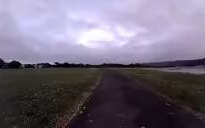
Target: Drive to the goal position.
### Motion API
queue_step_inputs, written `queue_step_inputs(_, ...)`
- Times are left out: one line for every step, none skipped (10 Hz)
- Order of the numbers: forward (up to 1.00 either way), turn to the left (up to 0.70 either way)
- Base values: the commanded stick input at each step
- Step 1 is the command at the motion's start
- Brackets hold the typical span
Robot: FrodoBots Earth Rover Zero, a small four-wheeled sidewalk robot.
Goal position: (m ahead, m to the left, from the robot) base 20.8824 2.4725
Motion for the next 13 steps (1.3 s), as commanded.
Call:
queue_step_inputs(0.56, 0.00)
queue_step_inputs(0.73, 0.00)
queue_step_inputs(0.85, 0.00)
queue_step_inputs(0.85, 0.00)
queue_step_inputs(0.85, 0.00)
queue_step_inputs(0.85, 0.00)
queue_step_inputs(0.85, 0.00)
queue_step_inputs(0.85, 0.00)
queue_step_inputs(0.85, 0.00)
queue_step_inputs(0.85, 0.00)
queue_step_inputs(0.85, 0.00)
queue_step_inputs(0.85, 0.00)
queue_step_inputs(0.85, 0.00)
